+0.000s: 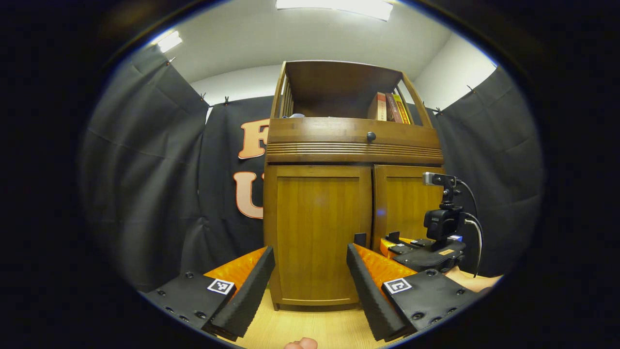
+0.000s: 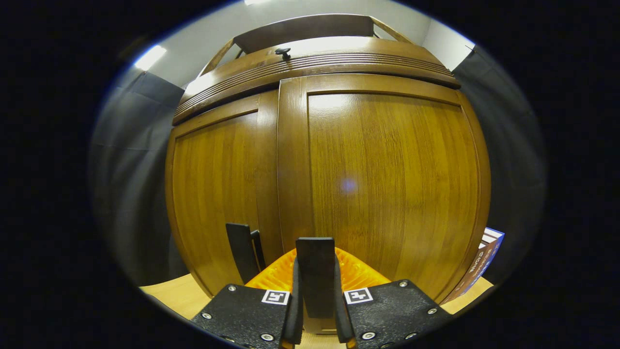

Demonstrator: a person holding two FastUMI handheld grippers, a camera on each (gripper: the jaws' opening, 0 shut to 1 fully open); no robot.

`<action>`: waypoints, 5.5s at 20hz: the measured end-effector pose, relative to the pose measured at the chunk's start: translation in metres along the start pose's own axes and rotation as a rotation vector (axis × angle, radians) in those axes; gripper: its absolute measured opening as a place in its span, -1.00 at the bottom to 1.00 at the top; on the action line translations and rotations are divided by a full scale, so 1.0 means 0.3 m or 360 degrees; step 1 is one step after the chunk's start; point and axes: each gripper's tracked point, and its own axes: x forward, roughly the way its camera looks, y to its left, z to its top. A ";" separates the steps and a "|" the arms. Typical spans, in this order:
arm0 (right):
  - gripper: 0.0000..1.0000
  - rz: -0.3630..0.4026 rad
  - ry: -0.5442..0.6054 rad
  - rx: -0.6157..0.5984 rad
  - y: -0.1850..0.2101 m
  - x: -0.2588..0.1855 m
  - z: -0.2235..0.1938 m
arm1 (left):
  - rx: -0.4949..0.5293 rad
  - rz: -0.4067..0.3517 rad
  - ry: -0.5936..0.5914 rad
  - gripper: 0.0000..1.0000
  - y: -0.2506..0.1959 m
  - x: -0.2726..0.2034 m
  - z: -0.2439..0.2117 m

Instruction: Open the right door of the double-door shoe cabinet with the right hand, and open the left door with the left hand.

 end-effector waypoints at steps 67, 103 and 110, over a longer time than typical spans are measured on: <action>-0.92 -0.0094 0.0148 -0.0037 -0.839 -0.810 -0.022 | 0.0041 -0.0219 -0.0033 0.89 -0.376 -0.090 0.022; -0.94 -0.0124 -0.0102 0.0052 -0.496 -1.117 0.205 | -0.0078 -0.0204 0.0035 0.97 -0.360 -0.105 -0.046; -0.62 -0.0090 -0.0080 0.0012 -0.402 -1.037 0.217 | -0.0104 -0.0102 0.0042 0.89 -0.250 -0.121 -0.056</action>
